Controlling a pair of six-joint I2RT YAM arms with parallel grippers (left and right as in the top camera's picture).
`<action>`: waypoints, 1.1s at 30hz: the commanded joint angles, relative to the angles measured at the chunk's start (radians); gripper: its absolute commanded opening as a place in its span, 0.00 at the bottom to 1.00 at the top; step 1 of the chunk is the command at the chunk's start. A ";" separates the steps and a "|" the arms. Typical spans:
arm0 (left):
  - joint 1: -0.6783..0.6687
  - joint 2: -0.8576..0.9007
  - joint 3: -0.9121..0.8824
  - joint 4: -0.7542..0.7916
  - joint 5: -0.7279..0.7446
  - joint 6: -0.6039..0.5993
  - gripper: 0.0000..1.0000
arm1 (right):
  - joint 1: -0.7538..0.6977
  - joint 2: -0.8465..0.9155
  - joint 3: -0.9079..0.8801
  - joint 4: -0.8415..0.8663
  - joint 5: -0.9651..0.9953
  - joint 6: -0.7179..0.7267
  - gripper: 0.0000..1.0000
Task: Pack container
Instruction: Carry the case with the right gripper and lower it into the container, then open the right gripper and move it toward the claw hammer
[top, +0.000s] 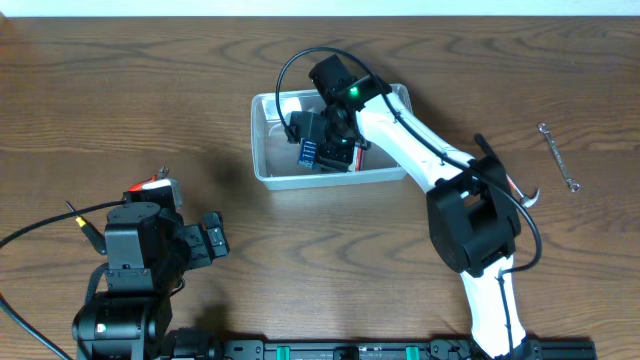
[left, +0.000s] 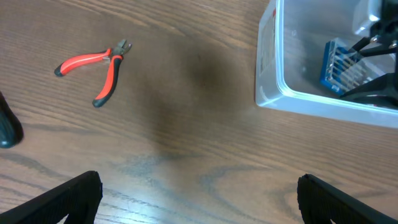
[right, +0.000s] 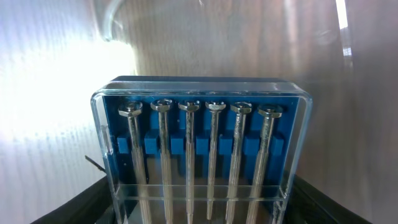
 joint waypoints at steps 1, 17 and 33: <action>-0.004 0.000 0.022 -0.004 -0.008 -0.008 0.98 | -0.007 0.015 0.000 -0.011 -0.029 -0.014 0.03; -0.004 0.000 0.022 -0.004 -0.008 -0.008 0.98 | -0.007 0.036 0.000 -0.098 -0.028 -0.002 0.75; -0.004 0.000 0.022 -0.004 -0.008 -0.008 0.98 | -0.010 0.018 0.239 -0.201 -0.005 0.270 0.99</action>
